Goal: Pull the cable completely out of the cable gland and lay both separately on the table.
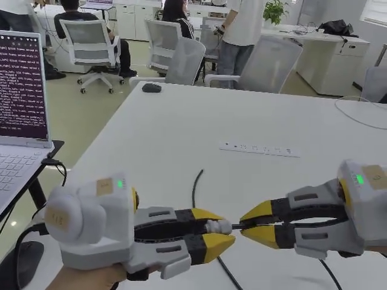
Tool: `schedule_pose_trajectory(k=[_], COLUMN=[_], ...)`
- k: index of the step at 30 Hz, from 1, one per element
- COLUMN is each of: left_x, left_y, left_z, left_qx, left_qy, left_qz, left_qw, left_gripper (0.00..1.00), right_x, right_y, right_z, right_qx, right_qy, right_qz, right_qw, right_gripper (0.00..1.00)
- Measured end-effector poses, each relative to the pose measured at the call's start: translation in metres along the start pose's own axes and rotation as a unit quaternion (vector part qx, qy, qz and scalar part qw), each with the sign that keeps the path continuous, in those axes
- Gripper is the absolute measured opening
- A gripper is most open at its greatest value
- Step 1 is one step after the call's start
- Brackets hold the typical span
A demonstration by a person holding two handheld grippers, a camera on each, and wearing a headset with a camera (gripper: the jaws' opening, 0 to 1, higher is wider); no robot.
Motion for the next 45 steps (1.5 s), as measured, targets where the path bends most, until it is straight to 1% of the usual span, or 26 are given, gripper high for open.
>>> schedule_pose_trajectory(k=[3, 5, 7, 9, 12, 13, 19, 24, 26, 28, 30, 32, 34, 36, 38, 40, 42, 43, 45], left_x=[0.0, -0.002, -0.005, -0.005, -0.006, -0.006, -0.01, -0.01, -0.01, -0.01, -0.007, -0.005, -0.005, -0.005, -0.004, -0.004, -0.005, -0.005, -0.004], left_y=[0.0, -0.001, 0.0, 0.002, 0.002, 0.002, 0.003, 0.003, 0.004, 0.003, 0.003, 0.003, 0.002, 0.002, 0.003, 0.003, 0.0, -0.002, -0.004], left_z=[0.0, 0.003, 0.006, 0.006, 0.007, 0.007, 0.01, 0.009, 0.009, 0.008, 0.006, 0.004, 0.004, 0.004, 0.004, 0.004, 0.002, 0.002, 0.001], left_qx=[-0.002, -0.001, 0.003, 0.011, 0.013, 0.013, 0.02, 0.018, 0.018, 0.014, 0.007, 0.003, -0.001, -0.002, 0.001, -0.001, -0.01, -0.019, -0.028], left_qy=[0.004, 0.009, 0.015, 0.018, 0.023, 0.026, 0.035, 0.041, 0.042, 0.043, 0.038, 0.035, 0.032, 0.03, 0.028, 0.028, 0.027, 0.028, 0.024], left_qz=[0.0, 0.012, 0.015, 0.016, 0.016, 0.018, 0.023, 0.013, 0.011, 0.004, -0.01, -0.015, -0.018, -0.021, -0.022, -0.024, -0.022, -0.02, -0.025], left_qw=[1.0, 0.9999, 0.9998, 0.9997, 0.9995, 0.9994, 0.9989, 0.9989, 0.9989, 0.999, 0.9992, 0.9993, 0.9993, 0.9993, 0.9994, 0.9993, 0.9993, 0.9992, 0.999], left_gripper=[0.17, 0.17, 0.17, 0.17, 0.17, 0.17, 0.17, 0.17, 0.17, 0.17, 0.17, 0.17, 0.17, 0.17, 0.17, 0.17, 0.17, 0.17, 0.17], right_x=[-0.001, -0.001, 0.001, 0.004, 0.006, 0.007, 0.006, 0.003, 0.002, 0.001, -0.002, -0.003, -0.003, -0.003, -0.003, -0.002, -0.002, -0.003, -0.003], right_y=[-0.002, -0.004, -0.008, -0.011, -0.015, -0.019, -0.033, -0.042, -0.045, -0.047, -0.048, -0.049, -0.052, -0.051, -0.046, -0.04, -0.03, -0.024, -0.014], right_z=[0.0, 0.001, 0.005, 0.01, 0.015, 0.018, 0.032, 0.039, 0.041, 0.041, 0.038, 0.038, 0.038, 0.038, 0.037, 0.035, 0.031, 0.028, 0.021], right_qx=[0.001, -0.003, -0.002, 0.002, 0.0, -0.005, -0.006, -0.01, -0.009, -0.003, -0.014, -0.02, -0.022, -0.023, -0.026, -0.02, -0.006, 0.0, 0.004], right_qy=[-0.001, -0.004, -0.01, -0.018, -0.024, -0.031, -0.06, -0.07, -0.077, -0.079, -0.077, -0.074, -0.076, -0.078, -0.077, -0.074, -0.066, -0.057, -0.049], right_qz=[0.006, 0.006, -0.003, -0.01, -0.017, -0.022, -0.052, -0.064, -0.072, -0.083, -0.084, -0.09, -0.101, -0.102, -0.096, -0.092, -0.083, -0.074, -0.061], right_qw=[1.0, 1.0, 0.9999, 0.9998, 0.9996, 0.9993, 0.9968, 0.9955, 0.9944, 0.9934, 0.9934, 0.993, 0.9918, 0.9915, 0.9921, 0.9928, 0.9944, 0.9956, 0.9969], right_gripper=[0.03, 0.03, 0.03, 0.03, 0.03, 0.03, 0.03, 0.03, 0.03, 0.03, 0.04, 0.04, 0.05, 0.06, 0.1, 0.14, 0.16, 0.17, 0.18])
Point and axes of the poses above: the centre of the closed fingertips' face, and the gripper's own axes: z roughly backward along the fingers, x roughly to its right, y roughly out of its top, the point moved 9 cm from there along z, roughly backward along the fingers, and after that the axes turned 5 degrees about z, right-handed, at the moved point
